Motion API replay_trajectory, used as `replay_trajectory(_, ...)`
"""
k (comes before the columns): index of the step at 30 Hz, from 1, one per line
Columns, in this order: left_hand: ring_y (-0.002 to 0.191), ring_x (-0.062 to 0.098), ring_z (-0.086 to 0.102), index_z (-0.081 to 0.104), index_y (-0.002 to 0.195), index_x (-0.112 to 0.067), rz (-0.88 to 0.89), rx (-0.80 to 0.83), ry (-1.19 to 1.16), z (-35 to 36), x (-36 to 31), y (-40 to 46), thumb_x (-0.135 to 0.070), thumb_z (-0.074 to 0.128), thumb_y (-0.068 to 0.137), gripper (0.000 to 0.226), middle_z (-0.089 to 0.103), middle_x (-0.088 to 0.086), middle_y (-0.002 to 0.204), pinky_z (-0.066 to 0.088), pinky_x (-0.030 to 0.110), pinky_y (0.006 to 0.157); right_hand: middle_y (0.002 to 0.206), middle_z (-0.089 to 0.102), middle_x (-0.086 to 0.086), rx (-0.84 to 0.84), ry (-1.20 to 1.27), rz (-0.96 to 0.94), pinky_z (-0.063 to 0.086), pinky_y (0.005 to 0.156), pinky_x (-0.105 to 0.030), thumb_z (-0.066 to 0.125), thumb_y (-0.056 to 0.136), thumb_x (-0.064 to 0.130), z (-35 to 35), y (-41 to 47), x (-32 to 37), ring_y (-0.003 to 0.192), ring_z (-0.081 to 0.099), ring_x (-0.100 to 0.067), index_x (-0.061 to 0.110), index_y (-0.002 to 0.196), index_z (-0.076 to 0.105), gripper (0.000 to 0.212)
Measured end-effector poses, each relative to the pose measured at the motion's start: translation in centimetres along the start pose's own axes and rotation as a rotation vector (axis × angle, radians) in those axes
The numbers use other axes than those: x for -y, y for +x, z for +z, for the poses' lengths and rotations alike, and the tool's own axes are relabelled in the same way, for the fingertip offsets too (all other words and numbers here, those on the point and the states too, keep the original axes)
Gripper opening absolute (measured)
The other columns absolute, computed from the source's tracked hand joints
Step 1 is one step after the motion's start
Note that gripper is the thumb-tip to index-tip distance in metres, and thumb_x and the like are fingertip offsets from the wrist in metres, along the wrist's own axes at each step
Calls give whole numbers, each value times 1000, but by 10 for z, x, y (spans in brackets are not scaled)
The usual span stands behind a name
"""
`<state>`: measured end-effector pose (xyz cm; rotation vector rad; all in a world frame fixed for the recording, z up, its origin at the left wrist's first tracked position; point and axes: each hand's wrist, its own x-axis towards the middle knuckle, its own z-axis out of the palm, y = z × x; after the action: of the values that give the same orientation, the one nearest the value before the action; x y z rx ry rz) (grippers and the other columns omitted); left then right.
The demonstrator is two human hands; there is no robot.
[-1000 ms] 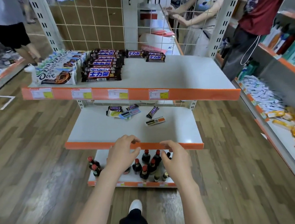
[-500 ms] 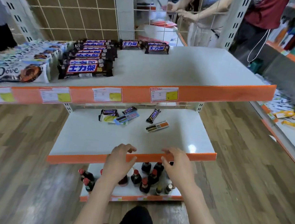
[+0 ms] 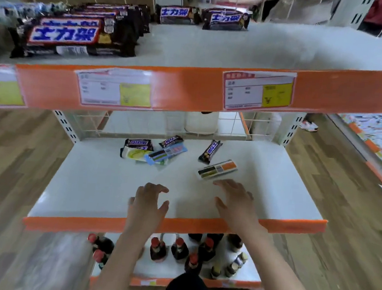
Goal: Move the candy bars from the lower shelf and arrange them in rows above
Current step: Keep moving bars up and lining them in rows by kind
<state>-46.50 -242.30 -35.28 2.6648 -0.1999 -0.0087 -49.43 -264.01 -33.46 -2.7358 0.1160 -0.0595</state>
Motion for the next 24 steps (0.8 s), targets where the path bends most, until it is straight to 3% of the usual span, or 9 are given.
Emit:
replay_trajectory(4, 120, 13, 38, 49, 123, -31, -66, -8, 18, 9, -2, 25, -33, 52, 90, 33, 45, -8, 126, 35, 33, 94, 153, 25, 10, 45, -39, 33, 25, 108, -38, 50, 91, 21, 11, 35, -4, 138, 28, -16, 30, 144, 29, 57)
replay_trajectory(9, 125, 18, 31, 33, 135, -22, -78, -58, 68, 18, -3, 51, -35, 55, 89, 53, 31, -2, 137, 33, 34, 98, 158, -9, 9, 143, -58, 93, 14, 112, -56, 46, 93, 12, 23, 71, -14, 146, 0, -22, 34, 149, -5, 80)
replay_trajectory(11, 126, 20, 31, 30, 136, -17, -88, -79, 113, 20, -3, 62, -37, 55, 89, 56, 30, 1, 140, 33, 36, 99, 158, -9, 10, 163, -123, 77, 13, 111, -59, 44, 95, 16, 24, 78, -20, 146, -3, -22, 34, 150, -2, 74)
replay_trajectory(15, 130, 21, 27, 29, 137, -16, -87, -100, 116, 26, -9, 79, -34, 54, 89, 57, 31, 1, 141, 30, 39, 101, 155, 13, 10, 169, -112, 115, 10, 109, -66, 45, 96, 28, 33, 80, -28, 145, 3, -16, 32, 146, 20, 57)
replay_trajectory(19, 137, 21, 21, 26, 140, -17, -73, -105, 172, 33, -9, 96, -34, 53, 90, 59, 27, 1, 148, 25, 40, 107, 150, 23, 11, 121, -153, 109, 6, 110, -63, 43, 97, 30, 36, 79, -28, 142, 12, -15, 33, 143, 27, 49)
replay_trajectory(24, 144, 20, -1, 9, 147, -18, -144, -67, 178, 48, 0, 108, -33, 44, 94, 65, 8, 2, 156, 6, 51, 114, 140, 30, 5, 114, -209, 107, 10, 113, -58, 44, 97, 31, 33, 81, -22, 134, 22, -19, 28, 139, 33, 44)
